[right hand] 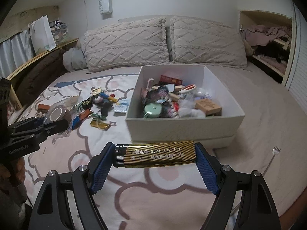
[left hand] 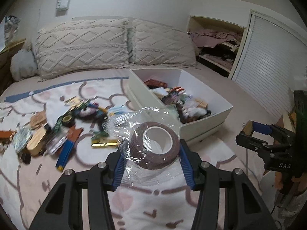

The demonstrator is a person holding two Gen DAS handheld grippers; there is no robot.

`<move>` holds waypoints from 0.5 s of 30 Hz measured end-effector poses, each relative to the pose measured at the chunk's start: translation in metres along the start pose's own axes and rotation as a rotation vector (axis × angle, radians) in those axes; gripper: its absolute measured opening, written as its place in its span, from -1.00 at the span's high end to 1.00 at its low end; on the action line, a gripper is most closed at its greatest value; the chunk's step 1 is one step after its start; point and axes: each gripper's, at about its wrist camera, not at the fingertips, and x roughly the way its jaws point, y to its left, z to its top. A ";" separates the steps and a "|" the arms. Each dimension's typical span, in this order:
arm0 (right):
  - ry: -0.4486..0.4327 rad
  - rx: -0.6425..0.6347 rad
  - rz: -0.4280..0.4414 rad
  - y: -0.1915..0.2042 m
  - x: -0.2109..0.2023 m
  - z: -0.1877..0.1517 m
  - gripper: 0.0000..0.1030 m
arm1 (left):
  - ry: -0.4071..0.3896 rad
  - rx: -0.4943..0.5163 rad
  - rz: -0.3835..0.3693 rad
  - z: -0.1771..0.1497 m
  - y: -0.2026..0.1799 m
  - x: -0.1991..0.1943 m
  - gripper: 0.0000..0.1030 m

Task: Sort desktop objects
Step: 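Carry the tape roll and gold lighter with both grippers over the white shoebox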

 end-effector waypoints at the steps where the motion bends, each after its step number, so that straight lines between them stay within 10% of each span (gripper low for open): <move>1: -0.002 0.000 0.002 -0.004 0.000 0.005 -0.60 | -0.003 0.005 -0.005 0.004 -0.003 0.003 0.01; 15: 0.052 0.033 0.053 -0.052 0.029 0.064 -0.60 | -0.008 0.020 -0.074 0.057 -0.030 0.047 0.01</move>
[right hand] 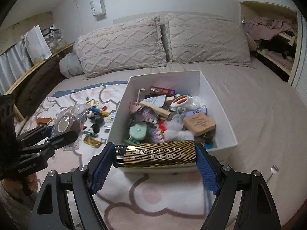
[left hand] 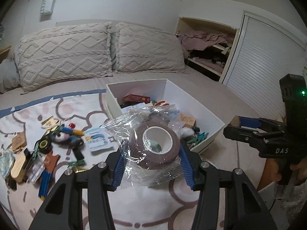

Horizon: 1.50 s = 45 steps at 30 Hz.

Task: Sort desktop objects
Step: 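Carry the tape roll and gold lighter with both grippers over the white shoebox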

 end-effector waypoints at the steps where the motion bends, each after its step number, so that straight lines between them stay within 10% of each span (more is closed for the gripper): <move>1: 0.005 -0.006 0.001 -0.003 0.003 0.005 -0.60 | -0.001 0.001 -0.003 0.004 -0.001 0.003 0.01; 19: 0.204 0.026 0.023 -0.056 0.076 0.039 -0.60 | 0.004 0.005 -0.004 0.061 -0.008 0.083 0.01; 45: 0.224 0.053 0.086 -0.077 0.104 0.022 -0.60 | 0.163 -0.062 0.074 0.101 0.010 0.190 0.01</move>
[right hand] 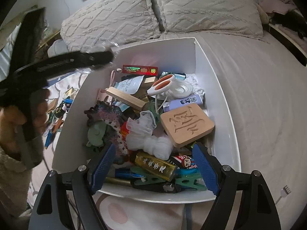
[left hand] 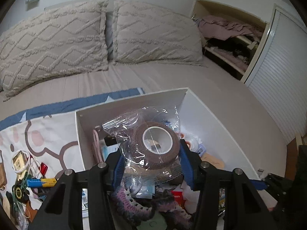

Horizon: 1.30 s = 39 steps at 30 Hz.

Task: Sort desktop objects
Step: 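Carry the tape roll and gold lighter with both grippers over the white shoebox, then open the left gripper to drop the tape roll into the shoebox while the right releases the lighter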

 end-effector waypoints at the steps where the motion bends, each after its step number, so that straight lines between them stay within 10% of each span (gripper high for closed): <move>1: 0.002 0.001 -0.001 0.000 0.000 0.000 -0.60 | 0.013 -0.006 0.004 -0.001 0.001 0.004 0.01; 39: 0.003 -0.029 0.009 0.006 -0.001 0.000 -0.60 | 0.345 0.022 0.171 0.014 0.007 0.104 0.00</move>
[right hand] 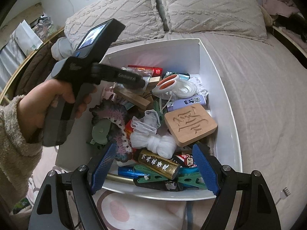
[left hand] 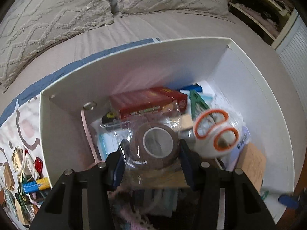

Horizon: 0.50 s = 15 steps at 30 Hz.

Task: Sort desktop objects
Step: 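Open the left gripper to drop the tape roll into the shoebox while the right releases the lighter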

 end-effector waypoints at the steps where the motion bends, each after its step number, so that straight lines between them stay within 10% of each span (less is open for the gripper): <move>1: 0.001 -0.001 0.001 0.000 0.000 0.000 -0.60 | 0.008 0.002 0.010 0.001 0.000 0.002 0.00; 15: 0.000 -0.007 0.000 0.000 -0.001 -0.002 -0.60 | 0.095 0.134 -0.001 -0.027 -0.015 -0.008 0.01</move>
